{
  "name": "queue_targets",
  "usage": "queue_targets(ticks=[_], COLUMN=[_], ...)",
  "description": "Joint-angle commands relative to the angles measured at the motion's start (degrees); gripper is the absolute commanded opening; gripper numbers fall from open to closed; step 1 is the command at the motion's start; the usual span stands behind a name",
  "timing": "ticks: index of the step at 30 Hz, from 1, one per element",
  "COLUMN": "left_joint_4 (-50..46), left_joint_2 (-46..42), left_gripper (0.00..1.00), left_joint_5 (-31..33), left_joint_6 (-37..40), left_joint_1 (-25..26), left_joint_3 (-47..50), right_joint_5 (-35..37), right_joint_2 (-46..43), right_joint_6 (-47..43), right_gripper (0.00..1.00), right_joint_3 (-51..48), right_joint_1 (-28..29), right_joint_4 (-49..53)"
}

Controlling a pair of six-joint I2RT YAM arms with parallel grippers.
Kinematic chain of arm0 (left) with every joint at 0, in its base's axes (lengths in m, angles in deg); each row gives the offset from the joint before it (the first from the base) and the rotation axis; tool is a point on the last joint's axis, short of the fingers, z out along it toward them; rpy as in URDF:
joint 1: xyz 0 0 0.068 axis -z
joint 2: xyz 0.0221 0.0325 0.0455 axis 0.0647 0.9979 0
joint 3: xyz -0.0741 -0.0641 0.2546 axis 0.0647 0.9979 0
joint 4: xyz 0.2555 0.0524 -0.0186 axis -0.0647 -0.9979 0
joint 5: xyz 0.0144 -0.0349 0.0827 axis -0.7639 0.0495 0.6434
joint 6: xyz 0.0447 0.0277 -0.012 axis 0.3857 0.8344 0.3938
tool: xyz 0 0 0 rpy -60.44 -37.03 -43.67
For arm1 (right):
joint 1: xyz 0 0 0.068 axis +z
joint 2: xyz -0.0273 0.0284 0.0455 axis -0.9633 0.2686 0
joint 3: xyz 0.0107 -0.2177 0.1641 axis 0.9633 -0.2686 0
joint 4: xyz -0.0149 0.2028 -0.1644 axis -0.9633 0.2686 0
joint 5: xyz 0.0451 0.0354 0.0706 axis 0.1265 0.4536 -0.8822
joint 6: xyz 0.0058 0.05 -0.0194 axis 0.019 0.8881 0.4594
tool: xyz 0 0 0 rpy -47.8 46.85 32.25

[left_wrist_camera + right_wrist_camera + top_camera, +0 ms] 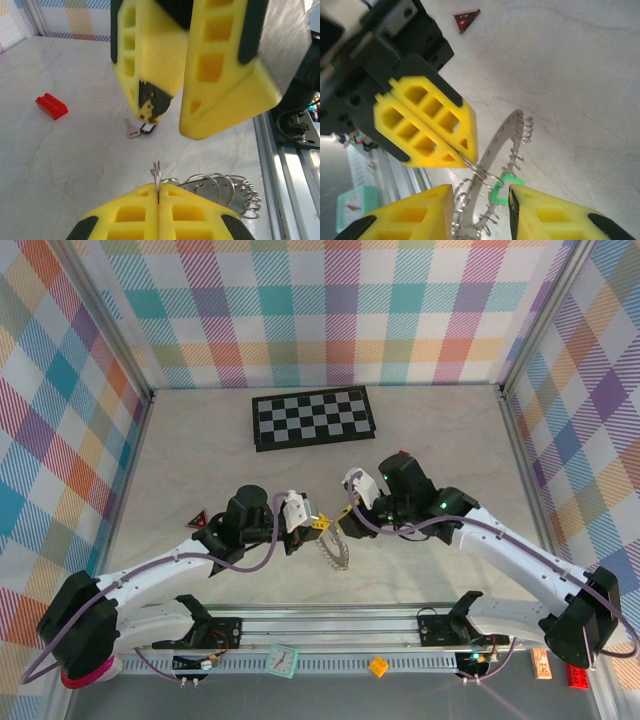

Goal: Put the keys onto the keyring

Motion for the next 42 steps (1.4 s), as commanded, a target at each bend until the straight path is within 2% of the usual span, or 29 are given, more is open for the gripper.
queue_targets(ticks=[1, 4, 7, 14, 21, 26, 31, 34, 42], left_joint_4=[7.77, 9.73, 10.7, 11.81, 14.98, 15.51, 15.15, 15.22, 15.66], left_joint_2=[-0.5, 0.0, 0.23, 0.87, 1.68, 1.9, 0.96, 0.82, 1.82], left_gripper=[0.0, 0.0, 0.0, 0.0, 0.0, 0.0, 0.0, 0.0, 0.0], left_joint_5=[-4.27, -6.07, -7.48, -10.09, -12.13, -11.93, -11.45, -11.55, -12.8], left_joint_6=[-0.33, -0.29, -0.27, -0.6, -1.95, -2.19, -1.79, -1.66, -1.6], left_joint_1=[0.69, 0.64, 0.64, 0.66, 0.69, 0.69, 0.7, 0.67, 0.7], left_joint_3=[1.43, 1.96, 2.27, 2.31, 2.38, 2.56, 3.34, 3.56, 3.02], right_joint_5=[-2.69, -6.45, -7.3, -7.96, -12.31, -12.51, -5.83, -3.17, -8.42], right_joint_2=[-5.15, -9.2, -10.55, -6.92, -3.76, -4.46, -8.33, -11.39, -11.27], right_joint_6=[-9.59, -19.7, -24.1, -27.22, -26.78, -25.56, -26.33, -26.48, -25.07], right_gripper=[0.34, 0.33, 0.32, 0.25, 0.11, 0.12, 0.21, 0.23, 0.21], right_joint_3=[-7.5, -14.85, -16.87, -14.15, -12.21, -12.45, -14.7, -16.51, -15.24], right_joint_1=[-0.49, -0.51, -0.55, -0.46, -0.42, -0.42, -0.42, -0.42, -0.42], right_joint_4=[-11.82, -20.52, -22.69, -17.71, -17.83, -19.91, -17.97, -16.77, -16.06])
